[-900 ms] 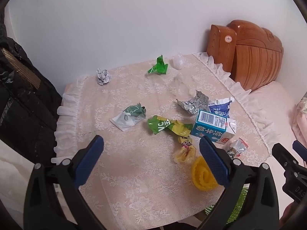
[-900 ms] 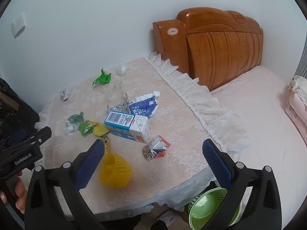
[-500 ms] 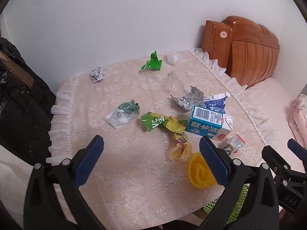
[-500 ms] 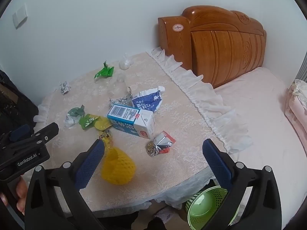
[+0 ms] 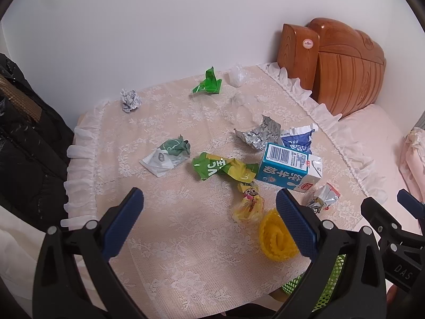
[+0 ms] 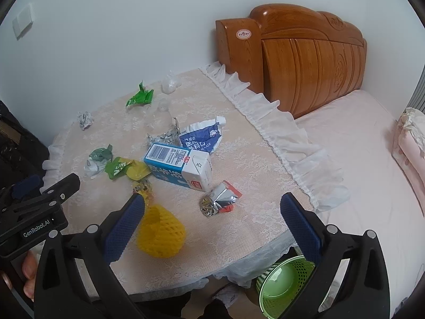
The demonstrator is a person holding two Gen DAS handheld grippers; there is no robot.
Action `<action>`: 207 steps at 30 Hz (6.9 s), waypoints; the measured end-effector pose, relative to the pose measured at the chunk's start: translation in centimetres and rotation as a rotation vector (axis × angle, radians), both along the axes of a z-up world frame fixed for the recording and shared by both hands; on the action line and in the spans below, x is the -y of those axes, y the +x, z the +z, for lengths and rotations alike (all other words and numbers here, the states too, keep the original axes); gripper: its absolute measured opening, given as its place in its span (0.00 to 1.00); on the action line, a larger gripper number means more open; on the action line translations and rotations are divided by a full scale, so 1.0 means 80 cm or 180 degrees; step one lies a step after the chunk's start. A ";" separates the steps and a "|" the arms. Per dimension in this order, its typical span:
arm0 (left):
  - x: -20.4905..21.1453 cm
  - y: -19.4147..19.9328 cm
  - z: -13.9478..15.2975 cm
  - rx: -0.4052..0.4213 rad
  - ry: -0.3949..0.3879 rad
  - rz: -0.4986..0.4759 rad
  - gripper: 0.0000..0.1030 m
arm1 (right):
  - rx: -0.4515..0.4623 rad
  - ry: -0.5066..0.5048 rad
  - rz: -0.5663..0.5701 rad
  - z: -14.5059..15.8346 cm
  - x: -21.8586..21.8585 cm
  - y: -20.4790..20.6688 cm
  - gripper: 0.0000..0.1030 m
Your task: Collect trash
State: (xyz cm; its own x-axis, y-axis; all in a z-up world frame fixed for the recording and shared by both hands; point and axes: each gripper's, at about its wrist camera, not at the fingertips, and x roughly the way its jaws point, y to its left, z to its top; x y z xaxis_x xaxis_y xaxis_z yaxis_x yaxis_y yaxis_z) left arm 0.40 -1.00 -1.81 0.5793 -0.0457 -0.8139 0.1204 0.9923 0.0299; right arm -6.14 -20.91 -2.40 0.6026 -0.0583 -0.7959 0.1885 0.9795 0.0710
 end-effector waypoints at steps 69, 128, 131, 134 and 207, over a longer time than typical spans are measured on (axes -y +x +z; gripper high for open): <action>-0.021 0.014 -0.006 0.0008 -0.0067 -0.0074 0.93 | -0.0040 0.0061 0.0026 -0.009 -0.007 0.003 0.98; -0.066 0.054 -0.028 -0.0055 -0.0283 -0.1305 0.45 | -0.0365 0.1172 -0.0064 -0.111 -0.002 -0.016 0.37; -0.009 0.014 -0.024 -0.0082 -0.0353 -0.1709 0.45 | -0.0282 0.1048 -0.0299 -0.098 0.039 -0.062 0.37; 0.057 -0.028 -0.027 -0.0189 -0.0418 -0.2167 0.45 | -0.0357 0.0867 -0.0691 -0.106 0.087 -0.116 0.37; 0.020 -0.041 -0.016 0.0103 -0.0044 -0.0906 0.92 | 0.0044 0.0244 -0.0161 -0.042 0.085 -0.067 0.98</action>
State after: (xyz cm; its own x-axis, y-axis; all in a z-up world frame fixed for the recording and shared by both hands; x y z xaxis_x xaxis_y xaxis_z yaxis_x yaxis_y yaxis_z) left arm -2.88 -2.62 -3.06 0.5671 -0.2211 -0.7934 0.3934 0.9190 0.0251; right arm -11.47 -27.71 -5.77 0.6114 -0.0280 -0.7909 0.2360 0.9603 0.1485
